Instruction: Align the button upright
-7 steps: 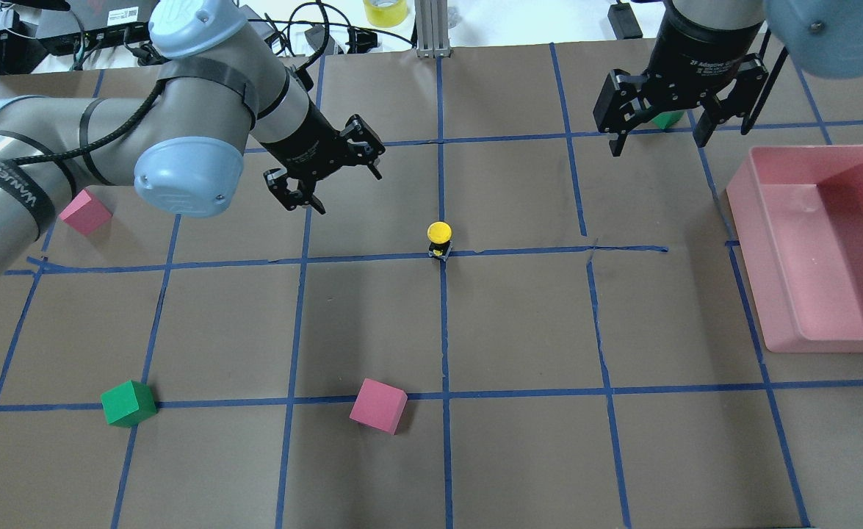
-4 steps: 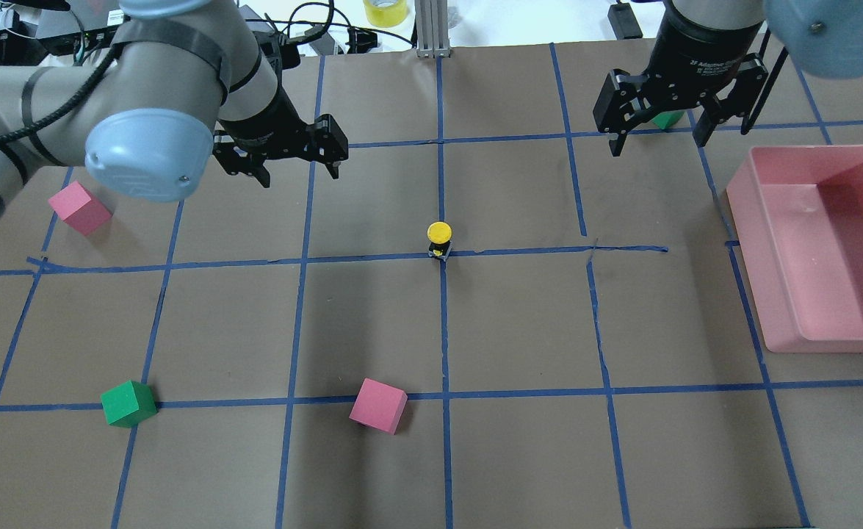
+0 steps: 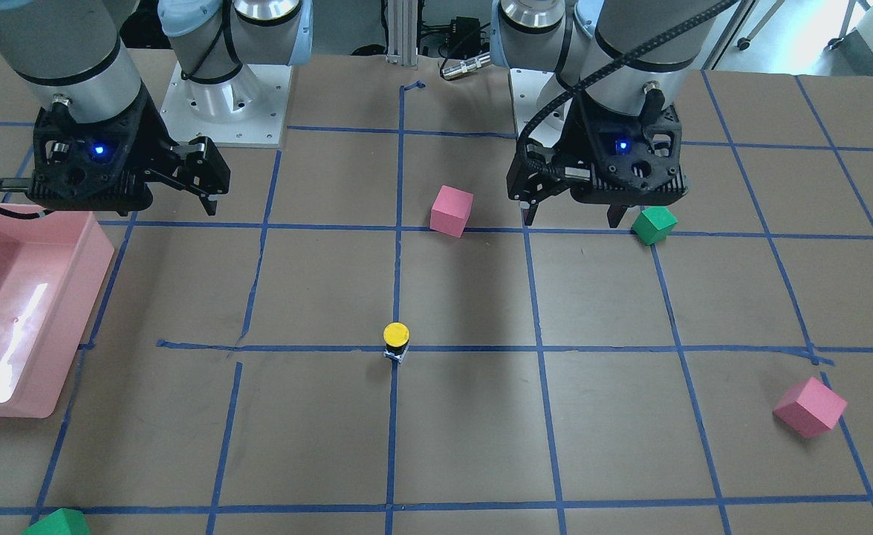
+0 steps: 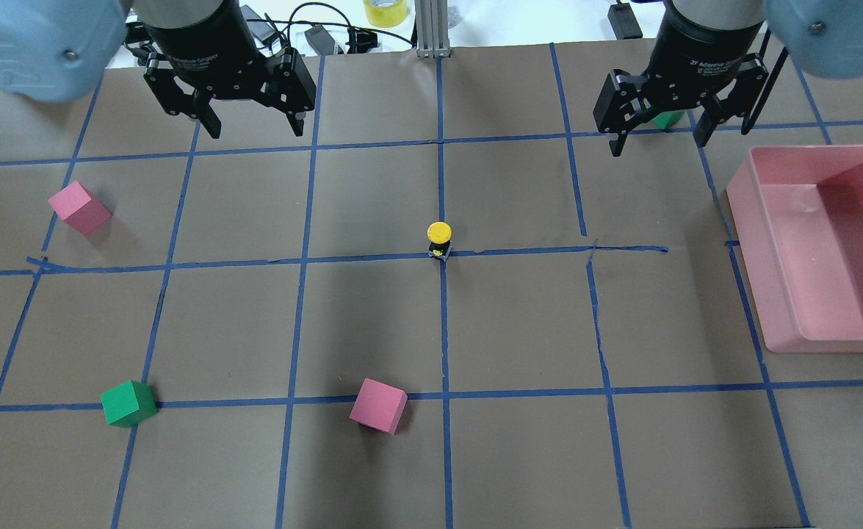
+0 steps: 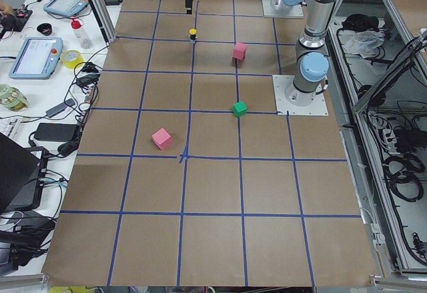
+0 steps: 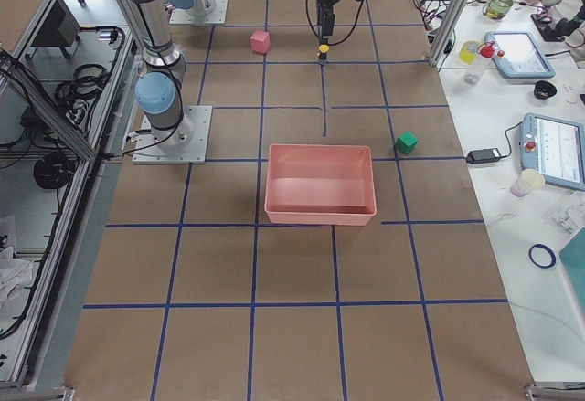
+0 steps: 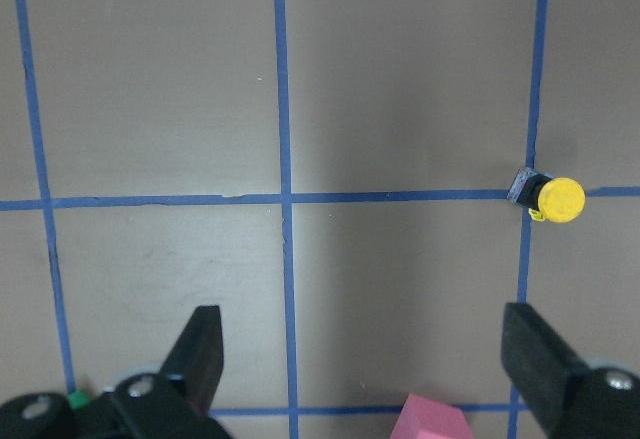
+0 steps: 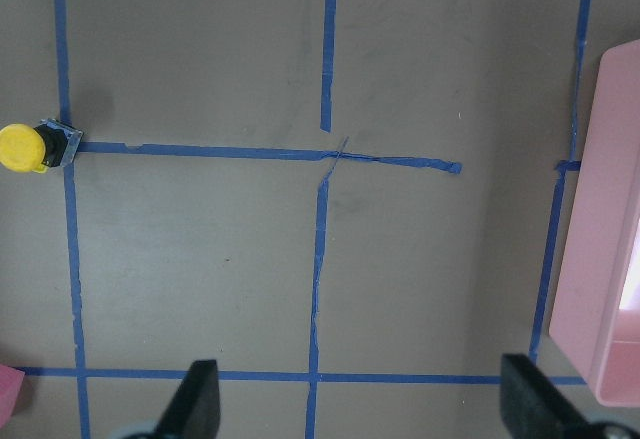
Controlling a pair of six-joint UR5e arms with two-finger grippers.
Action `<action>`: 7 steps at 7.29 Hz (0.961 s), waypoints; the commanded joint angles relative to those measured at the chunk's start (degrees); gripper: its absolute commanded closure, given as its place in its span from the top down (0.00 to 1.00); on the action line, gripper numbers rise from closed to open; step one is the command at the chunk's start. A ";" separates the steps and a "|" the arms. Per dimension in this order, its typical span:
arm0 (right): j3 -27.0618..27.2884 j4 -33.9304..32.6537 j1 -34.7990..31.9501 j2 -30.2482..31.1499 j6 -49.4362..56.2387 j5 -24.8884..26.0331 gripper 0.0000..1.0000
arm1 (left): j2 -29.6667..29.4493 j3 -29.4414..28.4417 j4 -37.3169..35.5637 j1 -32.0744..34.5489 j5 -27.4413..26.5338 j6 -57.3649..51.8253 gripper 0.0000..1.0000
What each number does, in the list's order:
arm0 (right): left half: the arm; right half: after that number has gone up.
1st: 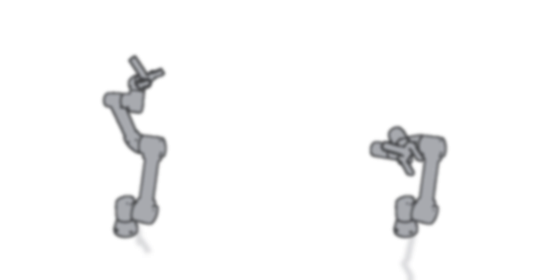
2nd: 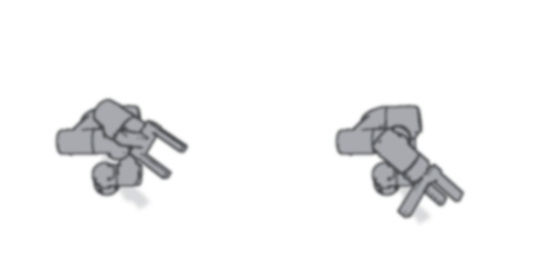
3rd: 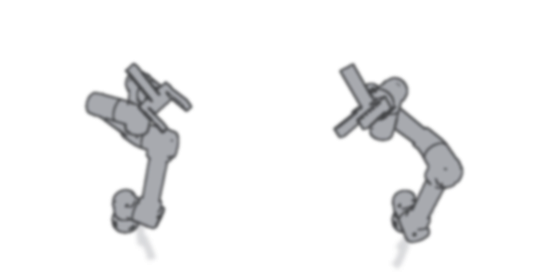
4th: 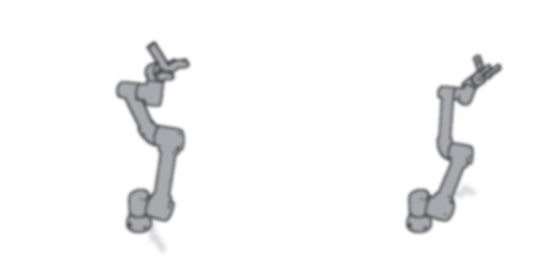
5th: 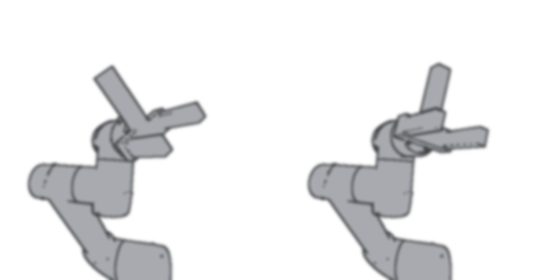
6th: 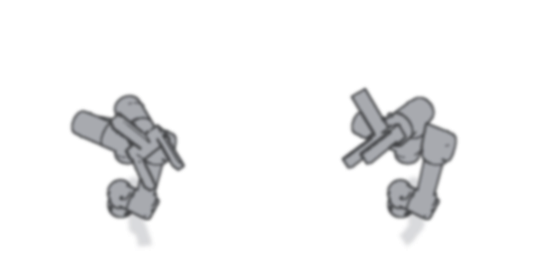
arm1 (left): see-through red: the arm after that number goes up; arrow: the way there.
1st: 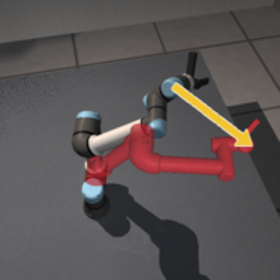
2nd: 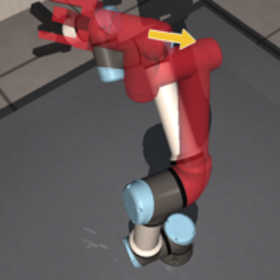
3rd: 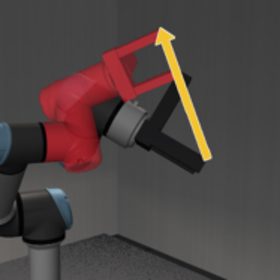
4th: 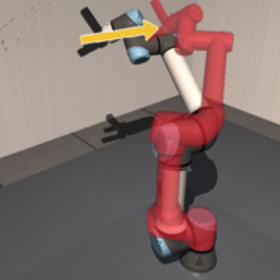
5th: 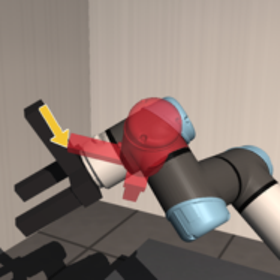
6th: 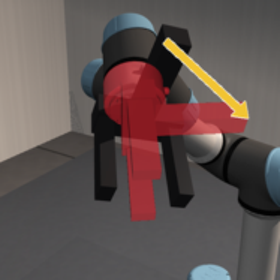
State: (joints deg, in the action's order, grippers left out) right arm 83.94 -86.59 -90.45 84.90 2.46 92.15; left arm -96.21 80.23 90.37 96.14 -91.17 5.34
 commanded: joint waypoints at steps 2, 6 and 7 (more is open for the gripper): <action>0.00 0.01 0.01 0.00 0.18 0.05 1.00 | 4.44 5.27 -3.17 -0.16 -0.76 -0.07 1.00; 0.00 -0.07 0.01 0.00 0.09 0.05 1.00 | 6.83 8.88 -6.33 0.02 -0.76 -0.40 1.00; 0.00 -0.07 -0.08 0.00 0.01 -0.04 1.00 | 6.83 9.15 -7.04 0.02 -0.68 -0.50 1.00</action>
State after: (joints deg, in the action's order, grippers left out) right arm 83.93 -86.65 -90.46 84.90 2.55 92.18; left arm -89.49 88.60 84.24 96.13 -91.90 5.16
